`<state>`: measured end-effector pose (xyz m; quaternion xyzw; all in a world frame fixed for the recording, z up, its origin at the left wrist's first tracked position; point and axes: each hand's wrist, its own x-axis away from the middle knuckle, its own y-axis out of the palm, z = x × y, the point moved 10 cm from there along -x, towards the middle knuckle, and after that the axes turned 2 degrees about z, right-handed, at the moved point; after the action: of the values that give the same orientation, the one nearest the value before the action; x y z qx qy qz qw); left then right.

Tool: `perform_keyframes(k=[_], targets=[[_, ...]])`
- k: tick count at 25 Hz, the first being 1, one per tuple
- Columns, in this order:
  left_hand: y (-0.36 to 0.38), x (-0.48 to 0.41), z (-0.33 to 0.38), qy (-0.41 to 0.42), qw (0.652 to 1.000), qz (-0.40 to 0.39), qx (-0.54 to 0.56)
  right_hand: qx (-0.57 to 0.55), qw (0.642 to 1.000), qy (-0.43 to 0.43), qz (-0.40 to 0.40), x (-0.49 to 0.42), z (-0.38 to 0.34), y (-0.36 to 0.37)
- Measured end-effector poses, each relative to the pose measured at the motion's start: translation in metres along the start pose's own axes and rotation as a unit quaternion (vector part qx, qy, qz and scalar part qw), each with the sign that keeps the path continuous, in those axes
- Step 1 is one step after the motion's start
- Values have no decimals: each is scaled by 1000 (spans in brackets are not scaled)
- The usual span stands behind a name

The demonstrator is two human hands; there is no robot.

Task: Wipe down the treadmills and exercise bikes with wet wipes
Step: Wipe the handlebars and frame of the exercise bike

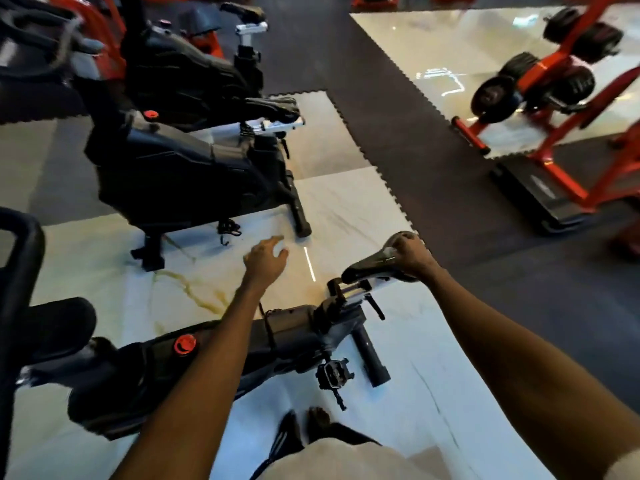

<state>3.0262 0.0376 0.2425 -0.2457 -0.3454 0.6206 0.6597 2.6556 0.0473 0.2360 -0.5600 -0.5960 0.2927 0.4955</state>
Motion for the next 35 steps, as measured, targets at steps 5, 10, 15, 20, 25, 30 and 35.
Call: perform_keyframes(k=[5,10,15,20,25,30,35], targets=[[121,23,42,22,993,-109,34,32,999,-7,16,18,14,-13],[161,25,52,18,987,-136,82,-20,997,-43,55,1,36,-8],[159,26,61,-35,988,-62,140,-66,986,-128,90,-10,45,5],[164,32,61,-97,986,-20,133,-68,959,-274,34,5,30,18],[164,37,66,-112,984,-4,137,-71,963,-260,24,-17,56,8],[169,36,56,-115,982,14,147,-96,955,-279,26,-2,21,29],[173,40,60,-148,978,29,144,-36,938,-344,-22,-23,21,17]])
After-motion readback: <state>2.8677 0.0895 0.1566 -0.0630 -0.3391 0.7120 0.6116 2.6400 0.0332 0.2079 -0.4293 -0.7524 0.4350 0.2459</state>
